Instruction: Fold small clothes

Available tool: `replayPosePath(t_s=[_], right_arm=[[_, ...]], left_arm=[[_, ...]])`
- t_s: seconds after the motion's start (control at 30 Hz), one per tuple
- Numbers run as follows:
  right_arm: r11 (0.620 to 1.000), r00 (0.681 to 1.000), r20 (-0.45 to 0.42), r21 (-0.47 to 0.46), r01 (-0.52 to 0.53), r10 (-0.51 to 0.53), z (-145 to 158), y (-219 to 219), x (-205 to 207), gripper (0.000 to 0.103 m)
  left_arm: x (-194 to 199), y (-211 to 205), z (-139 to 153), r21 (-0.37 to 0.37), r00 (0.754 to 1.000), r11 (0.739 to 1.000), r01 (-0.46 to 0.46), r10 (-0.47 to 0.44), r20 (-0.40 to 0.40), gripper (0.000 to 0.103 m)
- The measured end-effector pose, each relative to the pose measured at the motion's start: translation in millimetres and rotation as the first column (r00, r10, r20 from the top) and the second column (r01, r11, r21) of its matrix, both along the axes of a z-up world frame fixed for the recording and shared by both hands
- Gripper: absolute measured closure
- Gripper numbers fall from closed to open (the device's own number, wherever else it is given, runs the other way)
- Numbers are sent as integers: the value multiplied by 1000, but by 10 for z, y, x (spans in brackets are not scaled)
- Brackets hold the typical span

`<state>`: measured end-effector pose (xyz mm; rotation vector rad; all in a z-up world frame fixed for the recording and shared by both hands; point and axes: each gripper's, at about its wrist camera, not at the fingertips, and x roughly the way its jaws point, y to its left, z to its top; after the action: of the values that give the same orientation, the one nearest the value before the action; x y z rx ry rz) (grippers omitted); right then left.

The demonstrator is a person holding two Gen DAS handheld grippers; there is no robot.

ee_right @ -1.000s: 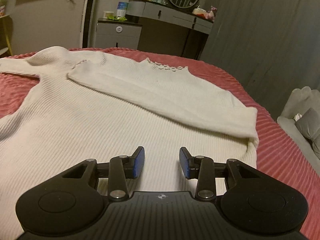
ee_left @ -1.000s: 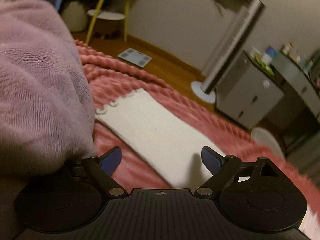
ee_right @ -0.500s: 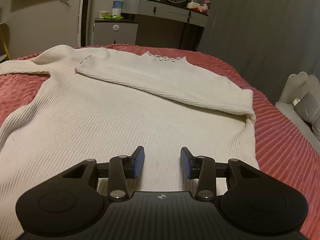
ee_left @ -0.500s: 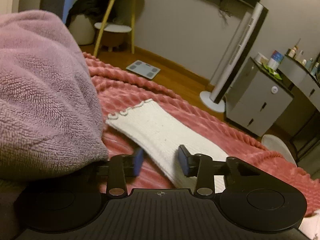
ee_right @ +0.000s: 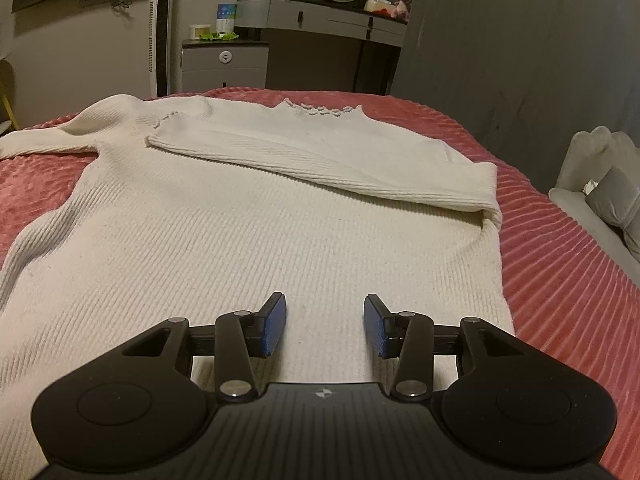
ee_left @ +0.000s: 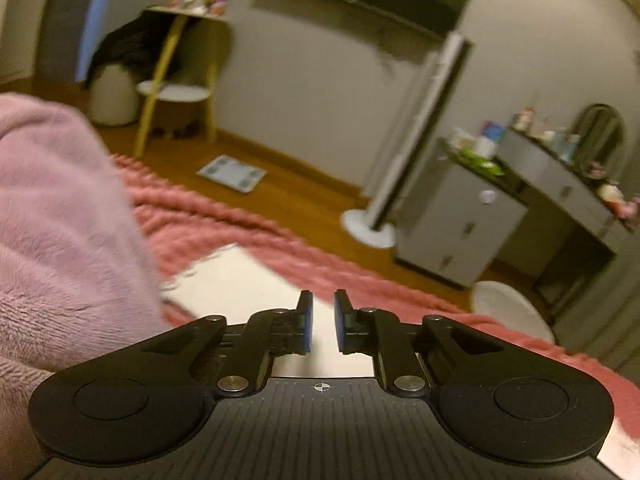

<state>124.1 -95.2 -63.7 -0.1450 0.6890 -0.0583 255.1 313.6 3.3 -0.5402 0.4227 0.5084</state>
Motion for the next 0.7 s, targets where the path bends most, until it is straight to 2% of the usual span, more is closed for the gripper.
replayPosePath(t_s=[0.13,0.2,0.27,0.3,0.37,0.43,0.53,0.6,0.7], right_arm=[[1000,1000,1,9,2,-2,-2,2,-21,60],[1000,1000,-3,14,3,-3,5,-6,-26,59],[1000,1000,-2,20,6,-6,21,-16,-40,58],[1000,1000,-1,22,6,-6,30,-23,-45,57],[1000,1000,3,25,7,-7,32,-35,-58,55],[1000,1000,-1,29,9,-9,12,-41,-60,55],[999,1000,-11,40,15,-14,-32,-55,-45,54],[999,1000,-11,40,16,-15,-41,-51,-41,53],[999,1000,-9,29,16,-16,-37,-40,-41,51]], left_arm=[[27,-202,126,-60,992,991,119,-116,53,94],[66,-211,98,-62,993,992,114,-112,25,93],[57,-95,-15,-141,997,988,66,-69,-16,73],[27,2,-93,-198,999,980,33,-39,-25,69],[-60,223,-283,-324,999,945,-36,23,-43,62],[-88,361,-415,-389,998,919,-58,40,-54,50],[-87,445,-484,-399,997,914,-73,63,-39,49],[-55,459,-514,-408,995,908,-97,79,-60,46],[-20,477,-532,-375,992,918,-129,118,-52,46]])
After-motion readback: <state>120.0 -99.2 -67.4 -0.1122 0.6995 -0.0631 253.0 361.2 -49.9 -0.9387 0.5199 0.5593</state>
